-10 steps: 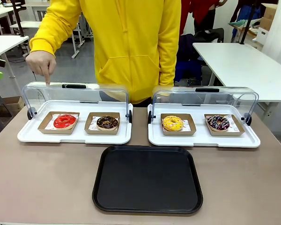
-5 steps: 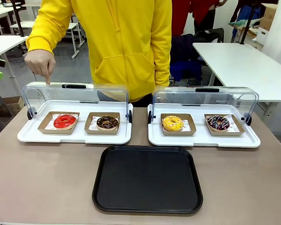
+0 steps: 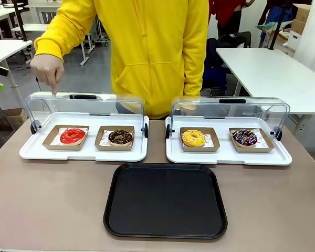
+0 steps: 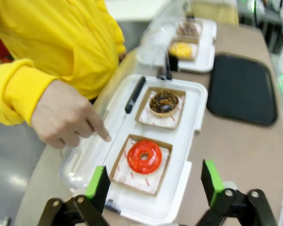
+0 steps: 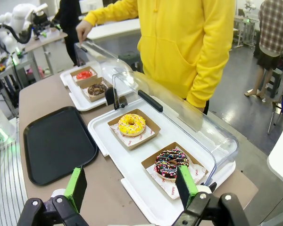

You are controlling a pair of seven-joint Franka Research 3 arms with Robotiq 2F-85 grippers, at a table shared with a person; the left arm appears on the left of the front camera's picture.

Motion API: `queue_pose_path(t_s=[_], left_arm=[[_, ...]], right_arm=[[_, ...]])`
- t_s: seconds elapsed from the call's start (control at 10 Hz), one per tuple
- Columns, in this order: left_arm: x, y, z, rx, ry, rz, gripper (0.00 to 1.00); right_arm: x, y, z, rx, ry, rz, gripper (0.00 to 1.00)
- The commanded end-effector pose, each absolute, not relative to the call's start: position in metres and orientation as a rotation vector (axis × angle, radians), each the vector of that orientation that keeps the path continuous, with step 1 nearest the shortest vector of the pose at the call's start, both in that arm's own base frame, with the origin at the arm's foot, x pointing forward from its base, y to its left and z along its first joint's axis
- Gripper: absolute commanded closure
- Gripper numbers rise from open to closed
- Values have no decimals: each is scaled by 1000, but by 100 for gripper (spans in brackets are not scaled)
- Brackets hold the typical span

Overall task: Move the first donut from the left to the tray.
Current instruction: Pick up the Paper togo box containing the Donut indicated by the person and place it on the Handle tray.

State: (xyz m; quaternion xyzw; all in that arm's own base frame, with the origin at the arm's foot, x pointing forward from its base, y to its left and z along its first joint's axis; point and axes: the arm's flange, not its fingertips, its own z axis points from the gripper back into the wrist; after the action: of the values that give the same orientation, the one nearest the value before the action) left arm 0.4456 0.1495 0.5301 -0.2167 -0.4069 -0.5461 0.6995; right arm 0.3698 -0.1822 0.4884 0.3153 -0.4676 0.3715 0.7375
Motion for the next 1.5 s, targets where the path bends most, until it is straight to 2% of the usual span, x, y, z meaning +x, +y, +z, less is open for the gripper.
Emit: queue_pose_path(t_s=[0.0,0.2,0.5,1.0,1.4], left_arm=[[441,130,549,-347,-773,-1373,0],[441,101,546,-251,-652,-1467,0],[447,56,512,-134,-515,-1542,0],[446,7,431,12,-412,-1529,0],[469,-13,388,147,-380,-1577,0]], right_arm=[[372,-182,489,693,-1063,830,0],[372,-182,489,693,-1063,830,0],[372,-182,489,693,-1063,830,0],[372,-182,489,693,-1063,830,0],[372,-182,489,693,-1063,830,0]])
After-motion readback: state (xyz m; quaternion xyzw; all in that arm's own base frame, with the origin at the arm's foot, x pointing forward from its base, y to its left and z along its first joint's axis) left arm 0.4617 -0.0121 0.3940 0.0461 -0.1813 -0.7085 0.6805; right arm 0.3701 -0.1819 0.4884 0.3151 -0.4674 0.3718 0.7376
